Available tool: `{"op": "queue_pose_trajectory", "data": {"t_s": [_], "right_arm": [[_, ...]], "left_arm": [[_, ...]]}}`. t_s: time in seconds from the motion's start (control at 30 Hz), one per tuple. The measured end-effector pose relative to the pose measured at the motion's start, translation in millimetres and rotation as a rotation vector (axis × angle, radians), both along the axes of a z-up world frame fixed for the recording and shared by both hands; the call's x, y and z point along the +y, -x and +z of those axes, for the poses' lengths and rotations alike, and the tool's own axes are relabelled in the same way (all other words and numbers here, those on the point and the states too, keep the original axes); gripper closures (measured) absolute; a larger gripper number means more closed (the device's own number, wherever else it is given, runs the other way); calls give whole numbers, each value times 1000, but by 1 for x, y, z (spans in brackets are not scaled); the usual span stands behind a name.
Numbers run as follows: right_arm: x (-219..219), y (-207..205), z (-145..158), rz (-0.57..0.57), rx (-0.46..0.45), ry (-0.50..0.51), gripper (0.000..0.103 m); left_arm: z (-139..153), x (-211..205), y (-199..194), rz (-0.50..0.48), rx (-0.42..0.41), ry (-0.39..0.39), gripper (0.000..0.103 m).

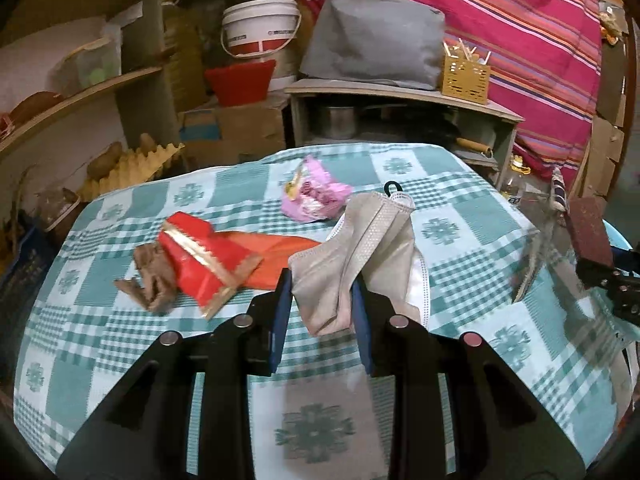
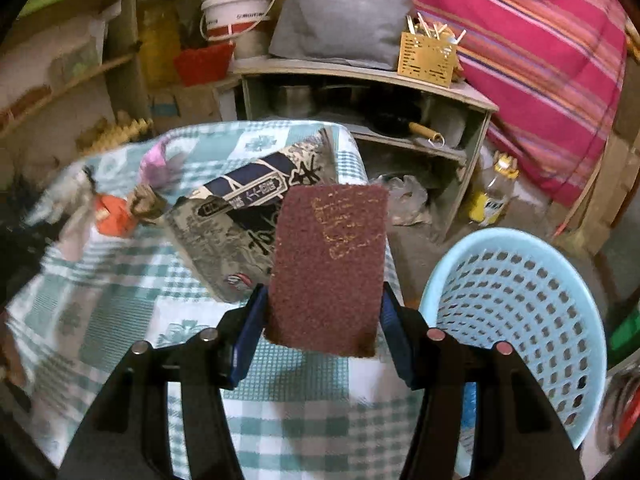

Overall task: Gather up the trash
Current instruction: 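Carry the beige cloth with the left tool while the right tool carries the maroon pad to the basket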

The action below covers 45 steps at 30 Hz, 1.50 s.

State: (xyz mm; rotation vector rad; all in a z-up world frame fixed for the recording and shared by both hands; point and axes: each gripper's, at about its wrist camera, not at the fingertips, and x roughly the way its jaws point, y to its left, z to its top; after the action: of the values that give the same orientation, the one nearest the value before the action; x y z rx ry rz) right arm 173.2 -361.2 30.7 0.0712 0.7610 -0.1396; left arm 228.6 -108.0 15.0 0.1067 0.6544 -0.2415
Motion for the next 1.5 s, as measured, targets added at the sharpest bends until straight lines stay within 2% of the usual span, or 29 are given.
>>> {"op": "queue_pose_trajectory", "data": {"t_s": [0.23,0.33,0.43,0.53,0.73,0.87,1.07,1.27,1.5], "right_arm": [[-7,25,21,50,-96,-78,48],[-12,31,23,78,-111,-159,48],[-11,30,17,117,-96,-206,49],[-3,22,5,176,-41,-244,49],[21,11,-16,237,41,-221,49],[15,17,-11,210,12,-217,49],[-16,31,5,139,-55,-203,49],[-63,52,19,38,-104,-141,49],[-128,81,17,-94,-109,-61,49]], "left_arm": [[2,-17,7,-23,-4,4,76],[3,-20,12,-32,-12,0,76],[4,-22,14,-36,-15,-6,76],[4,-21,16,-36,-17,-6,76],[6,-18,17,-30,-18,-6,76],[11,-20,18,-36,-28,3,76],[18,-43,20,-71,-24,9,76],[25,-93,34,-130,-44,-18,76],[29,-175,59,-248,-61,-21,76]]}}
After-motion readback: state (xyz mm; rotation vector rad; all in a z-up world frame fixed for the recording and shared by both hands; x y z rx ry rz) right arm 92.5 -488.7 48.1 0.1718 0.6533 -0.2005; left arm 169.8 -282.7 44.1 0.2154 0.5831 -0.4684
